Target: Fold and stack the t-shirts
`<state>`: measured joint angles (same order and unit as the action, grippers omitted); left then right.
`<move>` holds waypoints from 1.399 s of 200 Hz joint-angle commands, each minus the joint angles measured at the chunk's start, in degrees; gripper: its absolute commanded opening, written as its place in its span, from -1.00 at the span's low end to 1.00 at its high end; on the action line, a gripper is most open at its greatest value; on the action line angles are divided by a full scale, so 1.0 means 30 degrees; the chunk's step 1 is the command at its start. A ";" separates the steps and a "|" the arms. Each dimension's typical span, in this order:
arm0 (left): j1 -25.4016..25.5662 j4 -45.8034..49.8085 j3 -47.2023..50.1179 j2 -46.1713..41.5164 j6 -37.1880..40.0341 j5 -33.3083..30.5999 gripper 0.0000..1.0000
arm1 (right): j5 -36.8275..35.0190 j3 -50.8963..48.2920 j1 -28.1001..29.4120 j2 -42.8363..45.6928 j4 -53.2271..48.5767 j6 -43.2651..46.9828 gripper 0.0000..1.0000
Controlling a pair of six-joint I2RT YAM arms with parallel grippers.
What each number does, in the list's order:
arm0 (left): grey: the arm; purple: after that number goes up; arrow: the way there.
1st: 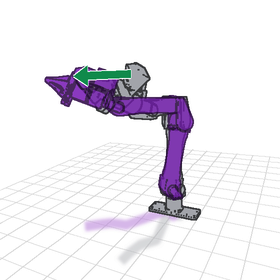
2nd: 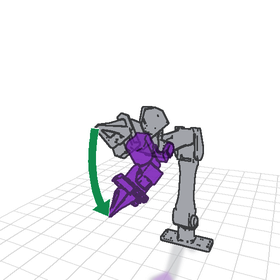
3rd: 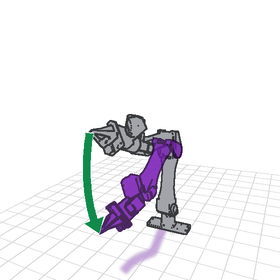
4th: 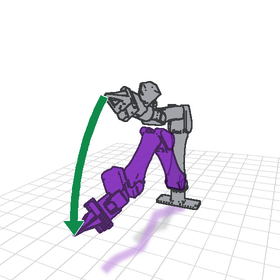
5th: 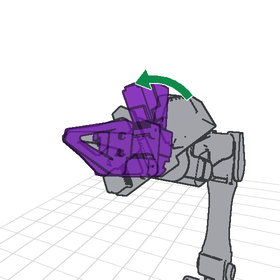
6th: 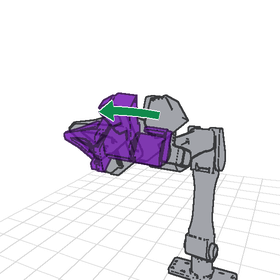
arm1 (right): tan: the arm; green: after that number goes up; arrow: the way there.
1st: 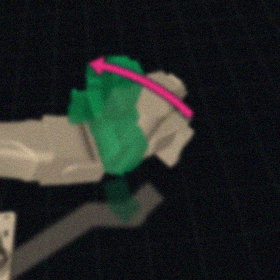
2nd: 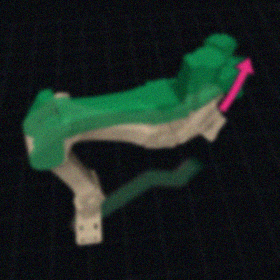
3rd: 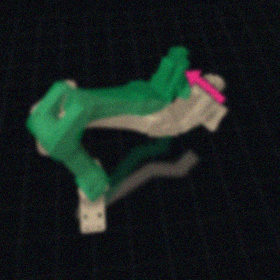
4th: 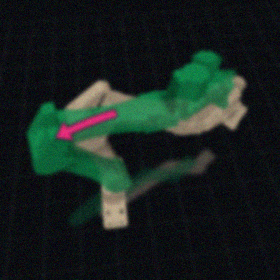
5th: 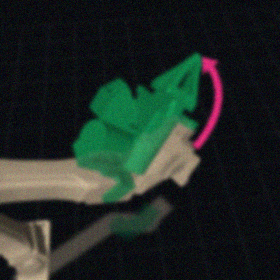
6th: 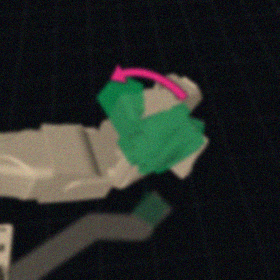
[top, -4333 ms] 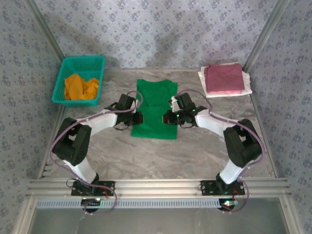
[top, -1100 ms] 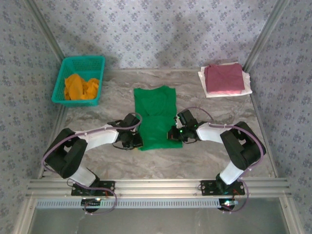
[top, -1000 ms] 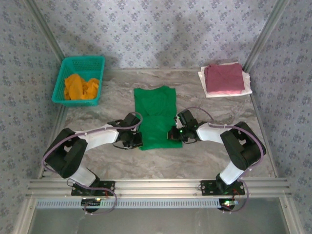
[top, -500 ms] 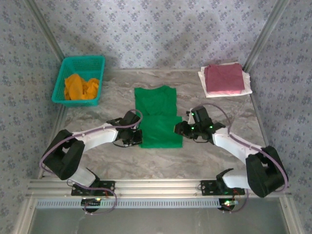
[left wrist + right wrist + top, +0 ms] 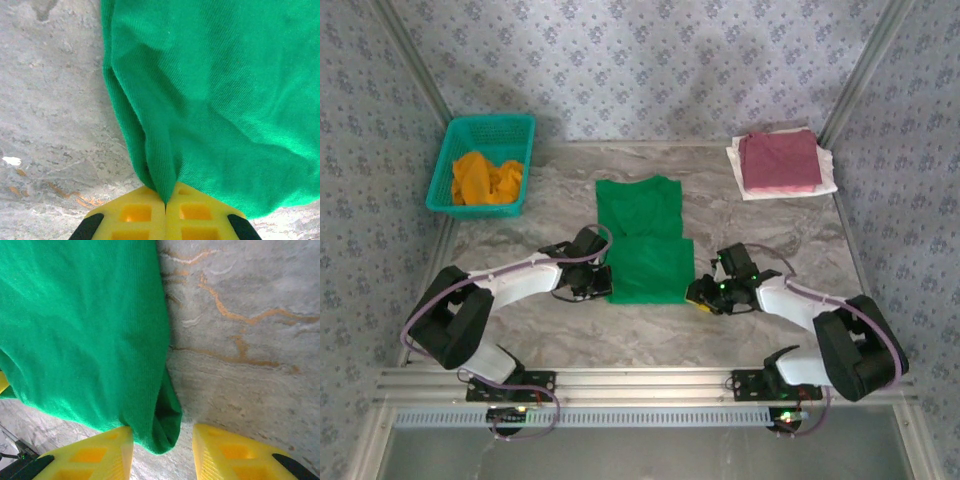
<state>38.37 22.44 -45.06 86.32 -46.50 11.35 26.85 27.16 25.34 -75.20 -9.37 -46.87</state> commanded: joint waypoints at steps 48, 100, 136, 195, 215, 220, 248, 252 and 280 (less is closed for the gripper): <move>0.0092 -0.0535 0.0195 0.0067 0.0108 0.0452 -1.00 | 0.0190 0.0757 0.0317 -0.0691 0.1168 -0.0584 -0.21; 0.0101 -0.0666 0.0167 0.0154 0.0068 0.0616 -1.00 | 0.0241 0.1253 0.0546 -0.0191 0.0973 -0.0820 -0.23; 0.0101 -0.0596 -0.0023 0.0326 0.0100 0.0671 -1.00 | 0.0015 0.1114 0.0489 -0.1038 0.1085 -0.0823 -0.18; 0.0101 -0.0737 0.0072 0.0398 0.0144 0.0699 -1.00 | -0.0339 0.1065 0.0632 -0.1737 0.1196 -0.0753 -0.10; 0.0126 -0.0966 0.0151 0.0437 0.0065 0.0830 -1.00 | -0.0333 0.1344 0.0754 -0.2197 0.1485 -0.0738 -0.14; 0.0130 -0.0975 0.0165 0.0434 0.0090 0.0801 -1.00 | -0.0337 0.1402 0.0794 -0.2306 0.1542 -0.0697 -0.17; 0.0121 -0.0898 0.0195 0.0310 0.0135 0.0716 -1.00 | -0.0961 0.1747 0.0877 -0.2236 0.1531 -0.0556 -0.51; 0.0115 -0.0895 0.0195 0.0265 0.0113 0.0682 -1.00 | -0.1048 0.1807 0.0920 -0.2163 0.1457 -0.0481 -0.54; 0.0086 -0.0742 0.0304 -0.0308 0.0171 0.0345 -1.00 | -0.1772 0.2212 0.1051 -0.1770 0.0520 0.0007 -0.83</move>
<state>38.37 20.56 -44.77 87.15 -46.52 12.62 24.40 31.88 28.08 -81.65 -5.19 -48.14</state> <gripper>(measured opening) 0.043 0.118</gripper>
